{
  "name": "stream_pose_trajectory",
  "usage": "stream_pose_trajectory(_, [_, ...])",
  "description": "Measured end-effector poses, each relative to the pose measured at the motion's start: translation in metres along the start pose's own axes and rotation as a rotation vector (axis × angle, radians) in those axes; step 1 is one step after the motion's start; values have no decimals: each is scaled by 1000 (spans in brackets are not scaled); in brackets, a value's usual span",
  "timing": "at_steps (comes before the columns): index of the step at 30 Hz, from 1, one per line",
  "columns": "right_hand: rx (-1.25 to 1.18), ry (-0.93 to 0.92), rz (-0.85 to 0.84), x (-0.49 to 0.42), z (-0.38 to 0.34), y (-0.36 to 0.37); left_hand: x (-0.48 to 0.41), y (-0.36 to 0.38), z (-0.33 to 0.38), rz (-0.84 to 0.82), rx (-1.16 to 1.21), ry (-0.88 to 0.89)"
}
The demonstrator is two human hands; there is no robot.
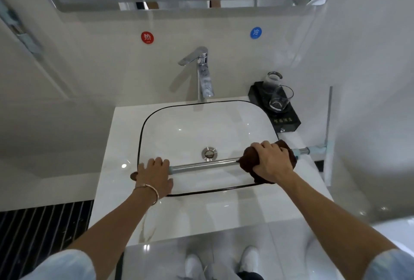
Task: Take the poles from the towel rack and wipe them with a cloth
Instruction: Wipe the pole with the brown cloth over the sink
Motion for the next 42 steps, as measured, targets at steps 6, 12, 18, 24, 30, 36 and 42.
stream_pose_trajectory(6, [-58, -63, -41, 0, -10, 4, -18, -35, 124, -56, 124, 299])
stream_pose_trajectory(12, [-293, -146, -192, 4, 1, -10, -38, -42, 182, -142, 217, 307])
stream_pose_trajectory(18, [-77, -194, -19, -2, 9, -65, -36, -57, 173, -37, 234, 334])
stream_pose_trajectory(24, [81, -269, 53, -9, -39, -87, -35, -67, 121, -24, 299, 297])
stream_pose_trajectory(30, [275, -304, 31, -17, -69, -61, -29, -39, 78, -85, 350, 251])
stream_pose_trajectory(36, [362, -330, 91, -30, -81, -62, -29, -32, 68, -41, 321, 257])
stream_pose_trajectory(42, [403, -346, 284, -32, -87, -87, -30, -28, 63, -12, 291, 293])
Point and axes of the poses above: each hand's wrist, its own x-axis away from the middle knuckle, its own y-axis out of the palm, z = x × y, the point moved 10 cm from there along -x, towards the middle knuckle, and after that the axes turned 7 degrees about -z, right-handed, at the moved point
